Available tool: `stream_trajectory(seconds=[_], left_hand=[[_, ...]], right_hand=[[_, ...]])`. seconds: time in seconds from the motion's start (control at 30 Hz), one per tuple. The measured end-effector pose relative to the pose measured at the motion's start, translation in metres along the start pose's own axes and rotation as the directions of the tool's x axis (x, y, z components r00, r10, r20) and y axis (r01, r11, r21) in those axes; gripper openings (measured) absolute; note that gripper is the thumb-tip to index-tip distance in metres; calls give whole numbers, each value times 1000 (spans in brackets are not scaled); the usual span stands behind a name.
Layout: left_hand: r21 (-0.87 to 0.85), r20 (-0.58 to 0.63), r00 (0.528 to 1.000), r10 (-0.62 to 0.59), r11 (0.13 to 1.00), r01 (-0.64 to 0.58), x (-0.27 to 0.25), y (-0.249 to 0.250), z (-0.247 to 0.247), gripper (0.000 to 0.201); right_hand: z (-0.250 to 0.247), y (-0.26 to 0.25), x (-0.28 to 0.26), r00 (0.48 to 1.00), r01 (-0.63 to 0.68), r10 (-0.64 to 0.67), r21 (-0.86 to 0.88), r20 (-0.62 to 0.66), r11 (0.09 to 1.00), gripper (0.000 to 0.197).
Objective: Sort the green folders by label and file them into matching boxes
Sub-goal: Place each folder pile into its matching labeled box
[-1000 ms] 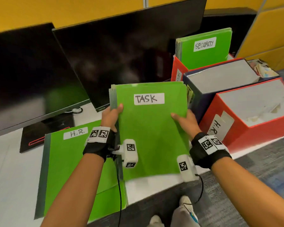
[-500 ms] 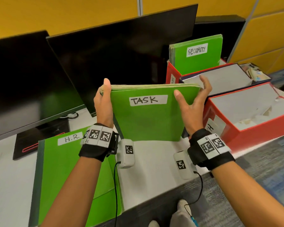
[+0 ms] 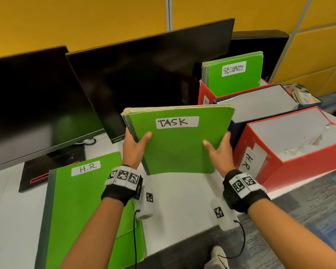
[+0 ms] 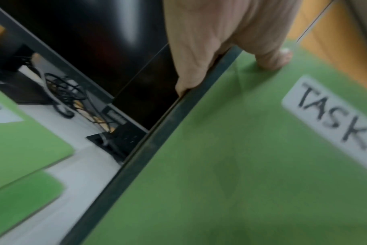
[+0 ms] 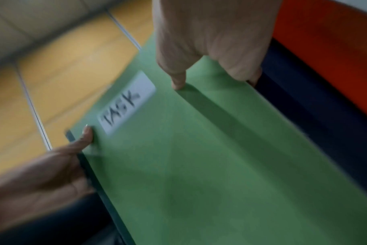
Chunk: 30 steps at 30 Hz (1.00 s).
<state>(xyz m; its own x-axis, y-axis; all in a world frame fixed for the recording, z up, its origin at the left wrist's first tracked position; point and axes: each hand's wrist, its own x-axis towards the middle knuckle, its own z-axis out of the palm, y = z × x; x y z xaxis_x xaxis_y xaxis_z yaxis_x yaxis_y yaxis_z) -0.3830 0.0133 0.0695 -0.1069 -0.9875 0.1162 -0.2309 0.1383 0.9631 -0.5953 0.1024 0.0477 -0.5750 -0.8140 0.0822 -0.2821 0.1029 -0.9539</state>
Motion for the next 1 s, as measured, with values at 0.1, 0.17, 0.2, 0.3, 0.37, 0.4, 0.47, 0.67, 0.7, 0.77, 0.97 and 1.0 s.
stream_trajectory(seconds=[0.1, 0.17, 0.2, 0.3, 0.37, 0.4, 0.47, 0.67, 0.7, 0.77, 0.97, 1.0], left_hand=[[141, 7, 998, -67, 988, 66, -9, -26, 4, 63], [188, -32, 996, -82, 978, 86, -12, -27, 4, 53], [213, -59, 995, -80, 973, 91, -12, -26, 3, 49], [265, -124, 992, -11, 963, 44, -8, -7, -3, 48], [270, -149, 986, 73, 962, -31, -6, 19, -9, 47], [280, -166, 978, 123, 957, -73, -3, 35, -13, 46], [293, -187, 959, 213, 944, -153, 1, 72, -20, 44], [199, -230, 874, 428, 900, -389, 9, 179, -24, 41], [173, -233, 863, 448, 893, -417, 10, 192, -20, 41], [136, -222, 851, 477, 879, -457, 11, 213, -7, 40], [75, -157, 874, 460, 888, -454, 7, 243, 59, 28], [58, -142, 879, 455, 890, -451, 7, 243, 71, 31]], right_hand=[[1, 18, -5, 988, -124, 134, -139, 70, 983, 79], [0, 21, -5, 987, -133, 148, -183, 66, 974, 75], [-1, 20, -5, 990, -117, 131, -196, 59, 974, 72], [-5, 8, -8, 997, -58, 66, -215, 28, 975, 63], [-11, -10, -9, 1000, -1, 2, -221, 5, 975, 61], [-15, -22, -8, 999, 29, -32, -226, -9, 974, 59], [-27, -56, -6, 994, 81, -96, -237, -52, 968, 57], [-80, -139, 19, 934, 302, -313, -87, -174, 949, 73], [-93, -149, 24, 921, 333, -337, -57, -196, 941, 76], [-120, -166, 36, 893, 381, -377, -31, -246, 924, 82], [-197, -180, 73, 838, 462, -448, -32, -312, 886, 88], [-208, -178, 80, 839, 452, -446, -55, -313, 890, 88]])
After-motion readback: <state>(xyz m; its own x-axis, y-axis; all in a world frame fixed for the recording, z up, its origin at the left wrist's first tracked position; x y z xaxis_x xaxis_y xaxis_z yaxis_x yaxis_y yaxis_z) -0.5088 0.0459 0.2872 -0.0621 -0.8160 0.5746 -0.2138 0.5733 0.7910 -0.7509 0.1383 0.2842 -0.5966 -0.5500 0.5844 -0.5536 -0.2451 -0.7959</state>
